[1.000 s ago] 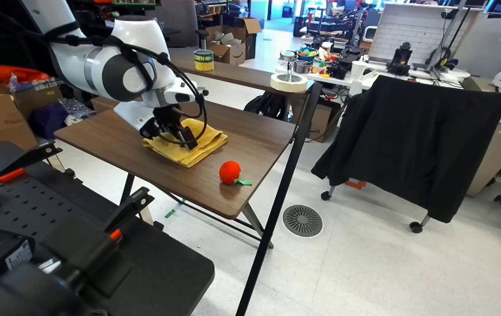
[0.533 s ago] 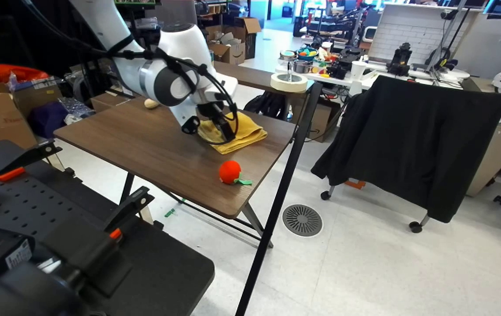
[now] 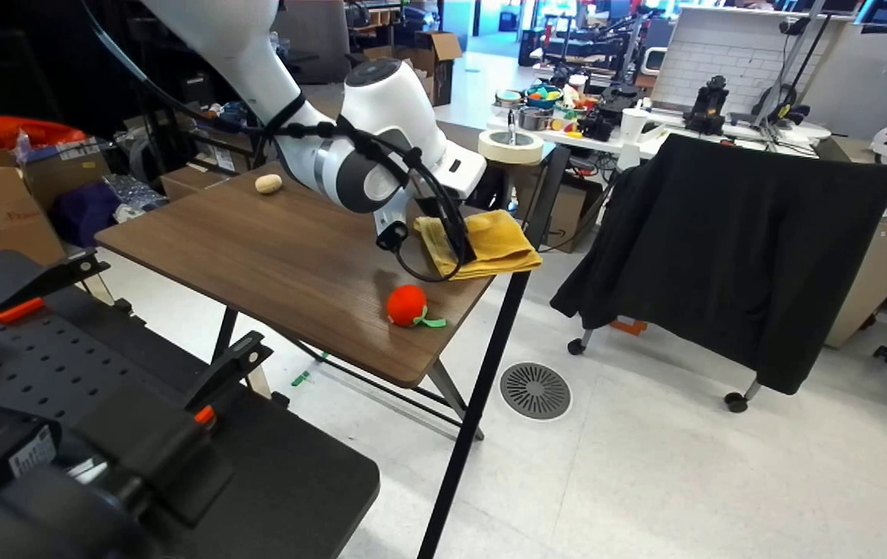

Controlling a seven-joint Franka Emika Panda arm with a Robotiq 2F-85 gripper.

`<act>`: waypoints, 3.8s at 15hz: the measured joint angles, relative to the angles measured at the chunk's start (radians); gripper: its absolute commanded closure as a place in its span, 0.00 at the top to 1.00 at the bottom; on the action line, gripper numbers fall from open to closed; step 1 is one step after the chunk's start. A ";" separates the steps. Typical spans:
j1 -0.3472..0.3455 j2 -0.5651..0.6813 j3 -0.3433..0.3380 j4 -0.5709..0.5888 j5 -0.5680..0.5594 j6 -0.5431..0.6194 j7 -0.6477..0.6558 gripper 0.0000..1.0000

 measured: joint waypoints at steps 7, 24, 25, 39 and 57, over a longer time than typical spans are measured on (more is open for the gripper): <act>0.178 0.059 0.064 0.099 -0.002 0.088 -0.011 1.00; 0.088 -0.068 0.043 -0.155 0.083 0.108 -0.152 1.00; 0.088 -0.083 0.056 -0.179 0.071 0.108 -0.171 1.00; 0.028 -0.306 0.440 -0.545 -0.159 0.054 -0.436 1.00; 0.015 -0.397 0.349 -0.586 -0.221 -0.323 -0.479 1.00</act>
